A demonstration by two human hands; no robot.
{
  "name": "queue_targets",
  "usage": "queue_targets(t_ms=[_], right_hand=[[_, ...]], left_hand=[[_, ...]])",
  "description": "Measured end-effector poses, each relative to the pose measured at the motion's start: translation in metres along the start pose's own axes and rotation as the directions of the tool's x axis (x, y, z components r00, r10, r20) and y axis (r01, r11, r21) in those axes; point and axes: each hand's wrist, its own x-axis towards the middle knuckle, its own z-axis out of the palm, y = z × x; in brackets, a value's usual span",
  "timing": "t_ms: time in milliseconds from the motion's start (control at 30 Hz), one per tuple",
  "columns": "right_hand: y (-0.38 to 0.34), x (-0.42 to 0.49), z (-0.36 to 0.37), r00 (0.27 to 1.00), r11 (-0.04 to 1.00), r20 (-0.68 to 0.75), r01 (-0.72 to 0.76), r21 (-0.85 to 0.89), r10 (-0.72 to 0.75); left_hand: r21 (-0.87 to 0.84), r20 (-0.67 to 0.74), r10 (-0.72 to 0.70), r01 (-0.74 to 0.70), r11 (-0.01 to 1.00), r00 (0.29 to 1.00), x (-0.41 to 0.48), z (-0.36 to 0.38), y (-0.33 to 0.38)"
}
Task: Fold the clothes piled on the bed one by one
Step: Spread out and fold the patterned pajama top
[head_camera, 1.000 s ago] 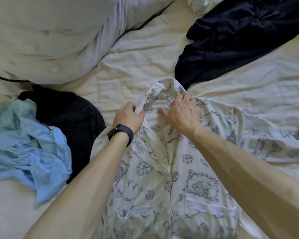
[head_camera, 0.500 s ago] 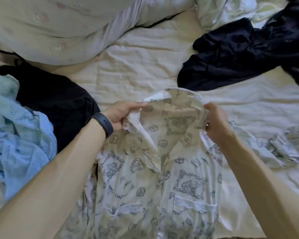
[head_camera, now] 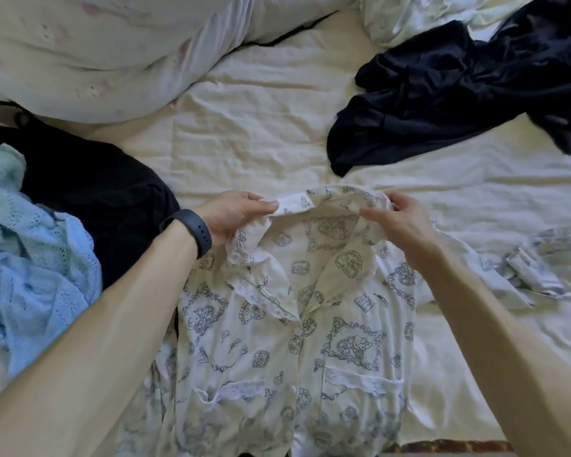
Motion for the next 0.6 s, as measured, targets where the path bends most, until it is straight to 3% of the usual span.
queue_targets(t_ms=[67, 133, 200, 267, 333, 367, 400, 433, 467, 500, 533, 600], right_hand=[[-0.003, 0.005, 0.003, 0.998, 0.990, -0.052, 0.029, -0.139, -0.037], [-0.008, 0.010, 0.007, 0.993, 0.978, -0.091, 0.055, -0.199, -0.075], [-0.010, 0.013, 0.008, 0.985, 0.963, -0.136, 0.063, -0.261, -0.101], [-0.008, 0.015, 0.008, 0.977, 0.948, -0.168, 0.073, -0.309, -0.130], [-0.008, 0.015, 0.008, 0.945, 0.935, -0.240, 0.137, -0.328, -0.223], [-0.009, 0.014, 0.010, 0.908, 0.927, -0.297, 0.199, -0.319, -0.297], [-0.011, 0.013, 0.015, 0.862, 0.912, -0.346, 0.266, -0.312, -0.370], [-0.014, 0.011, 0.021, 0.820, 0.893, -0.377, 0.327, -0.309, -0.431], [-0.016, 0.008, 0.029, 0.795, 0.875, -0.381, 0.370, -0.311, -0.472], [-0.015, 0.006, 0.039, 0.791, 0.865, -0.366, 0.388, -0.319, -0.490], [-0.013, 0.005, 0.049, 0.805, 0.863, -0.337, 0.387, -0.325, -0.488], [-0.003, 0.008, 0.062, 0.872, 0.893, -0.235, 0.369, -0.258, -0.429]], left_hand=[[0.297, -0.046, -0.036, 0.048, 0.954, 0.998, 0.007, 0.005, 0.010], [0.534, -0.092, -0.058, 0.098, 0.840, 0.994, 0.014, 0.011, 0.021], [0.665, -0.145, -0.032, 0.121, 0.737, 0.989, 0.019, 0.018, 0.029], [0.723, -0.240, 0.084, 0.121, 0.680, 0.967, 0.022, 0.023, 0.036], [0.760, -0.393, 0.329, 0.103, 0.641, 0.859, 0.026, 0.026, 0.041], [0.761, -0.472, 0.463, 0.082, 0.644, 0.750, 0.028, 0.028, 0.043], [0.727, -0.544, 0.545, 0.033, 0.686, 0.638, 0.030, 0.032, 0.045], [0.645, -0.611, 0.546, -0.039, 0.763, 0.574, 0.033, 0.037, 0.046], [0.511, -0.655, 0.481, -0.126, 0.850, 0.583, 0.037, 0.045, 0.046], [0.348, -0.655, 0.383, -0.189, 0.918, 0.652, 0.040, 0.054, 0.044], [0.207, -0.609, 0.292, -0.208, 0.956, 0.738, 0.044, 0.064, 0.039], [0.104, -0.476, 0.199, -0.170, 0.980, 0.857, 0.051, 0.077, 0.028]])
